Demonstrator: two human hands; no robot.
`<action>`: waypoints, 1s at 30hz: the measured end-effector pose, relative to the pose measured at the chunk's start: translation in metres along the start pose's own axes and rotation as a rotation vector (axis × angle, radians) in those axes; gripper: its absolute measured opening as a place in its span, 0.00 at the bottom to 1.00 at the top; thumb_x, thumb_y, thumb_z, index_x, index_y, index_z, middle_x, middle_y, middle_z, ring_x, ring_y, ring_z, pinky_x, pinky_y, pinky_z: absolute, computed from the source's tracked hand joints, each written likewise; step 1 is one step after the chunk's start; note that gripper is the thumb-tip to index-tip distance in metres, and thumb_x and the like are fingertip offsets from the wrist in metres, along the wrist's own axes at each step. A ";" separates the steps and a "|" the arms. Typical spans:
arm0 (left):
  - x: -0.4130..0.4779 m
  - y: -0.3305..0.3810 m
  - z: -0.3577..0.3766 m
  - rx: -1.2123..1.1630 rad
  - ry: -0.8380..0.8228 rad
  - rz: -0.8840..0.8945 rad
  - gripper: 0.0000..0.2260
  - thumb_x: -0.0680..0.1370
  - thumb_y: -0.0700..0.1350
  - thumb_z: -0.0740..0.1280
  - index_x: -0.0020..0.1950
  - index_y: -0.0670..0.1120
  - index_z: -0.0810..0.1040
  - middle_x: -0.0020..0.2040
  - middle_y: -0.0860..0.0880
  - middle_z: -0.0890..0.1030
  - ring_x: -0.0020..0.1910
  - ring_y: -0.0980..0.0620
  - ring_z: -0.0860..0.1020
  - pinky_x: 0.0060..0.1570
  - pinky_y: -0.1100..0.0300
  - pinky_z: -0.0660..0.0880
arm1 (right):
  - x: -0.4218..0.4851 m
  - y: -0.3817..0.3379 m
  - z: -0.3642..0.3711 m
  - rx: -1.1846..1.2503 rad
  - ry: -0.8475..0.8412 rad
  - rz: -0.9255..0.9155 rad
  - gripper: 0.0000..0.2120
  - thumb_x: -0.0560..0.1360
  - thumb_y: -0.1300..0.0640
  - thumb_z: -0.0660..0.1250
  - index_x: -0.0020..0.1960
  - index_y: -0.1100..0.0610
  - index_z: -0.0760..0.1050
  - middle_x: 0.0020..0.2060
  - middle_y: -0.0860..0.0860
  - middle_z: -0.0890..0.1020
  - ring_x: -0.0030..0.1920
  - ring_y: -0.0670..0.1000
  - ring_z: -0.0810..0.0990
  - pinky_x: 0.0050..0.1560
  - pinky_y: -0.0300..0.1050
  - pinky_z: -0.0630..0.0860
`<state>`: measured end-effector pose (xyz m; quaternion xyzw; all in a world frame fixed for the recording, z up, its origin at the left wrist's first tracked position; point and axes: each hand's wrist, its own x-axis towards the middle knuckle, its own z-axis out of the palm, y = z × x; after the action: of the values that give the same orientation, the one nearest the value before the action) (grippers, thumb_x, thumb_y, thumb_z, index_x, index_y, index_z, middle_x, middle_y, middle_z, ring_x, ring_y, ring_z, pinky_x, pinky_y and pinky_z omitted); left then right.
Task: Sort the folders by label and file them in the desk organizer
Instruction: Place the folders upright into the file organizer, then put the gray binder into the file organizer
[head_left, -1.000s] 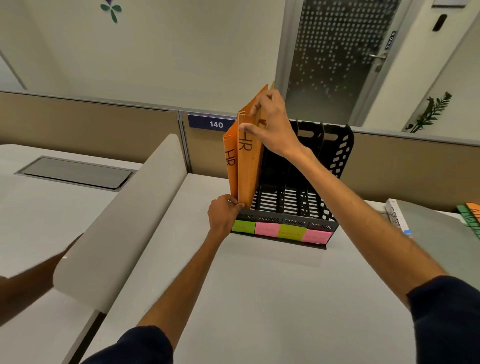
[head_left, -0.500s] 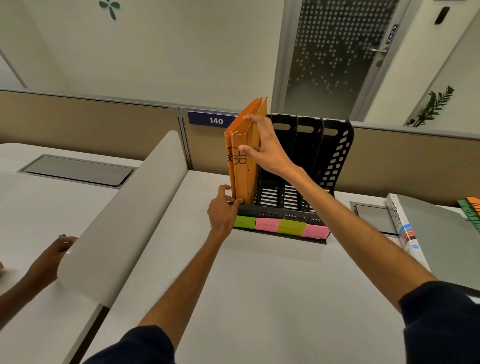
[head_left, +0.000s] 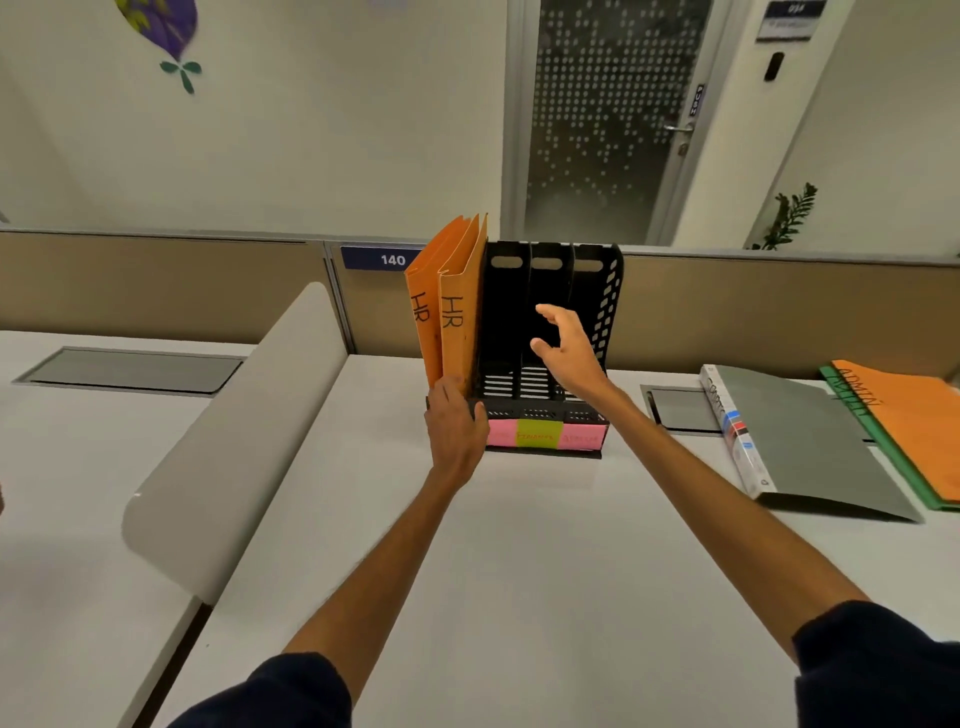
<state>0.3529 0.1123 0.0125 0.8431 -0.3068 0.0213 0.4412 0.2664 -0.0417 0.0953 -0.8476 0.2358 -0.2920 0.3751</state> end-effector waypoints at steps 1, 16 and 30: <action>-0.006 0.007 0.003 -0.016 -0.012 0.014 0.19 0.78 0.44 0.68 0.67 0.43 0.69 0.66 0.44 0.72 0.64 0.45 0.73 0.63 0.50 0.74 | -0.010 0.006 -0.008 -0.018 0.017 0.016 0.23 0.79 0.62 0.64 0.73 0.59 0.65 0.70 0.55 0.68 0.71 0.51 0.67 0.69 0.41 0.65; -0.123 0.134 0.116 -0.062 -0.347 0.183 0.19 0.79 0.45 0.66 0.68 0.42 0.68 0.62 0.43 0.76 0.61 0.45 0.73 0.60 0.50 0.73 | -0.160 0.123 -0.183 -0.148 0.175 0.367 0.21 0.79 0.58 0.66 0.69 0.62 0.67 0.66 0.60 0.69 0.66 0.57 0.71 0.64 0.43 0.68; -0.224 0.260 0.257 -0.106 -0.619 0.211 0.22 0.80 0.48 0.66 0.71 0.44 0.66 0.67 0.43 0.74 0.66 0.45 0.71 0.65 0.47 0.71 | -0.277 0.228 -0.353 -0.185 0.316 0.665 0.23 0.78 0.57 0.67 0.70 0.62 0.66 0.67 0.60 0.69 0.67 0.58 0.70 0.65 0.50 0.69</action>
<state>-0.0283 -0.0808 -0.0232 0.7490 -0.5125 -0.2065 0.3656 -0.2109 -0.1841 0.0240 -0.6996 0.5782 -0.2590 0.3304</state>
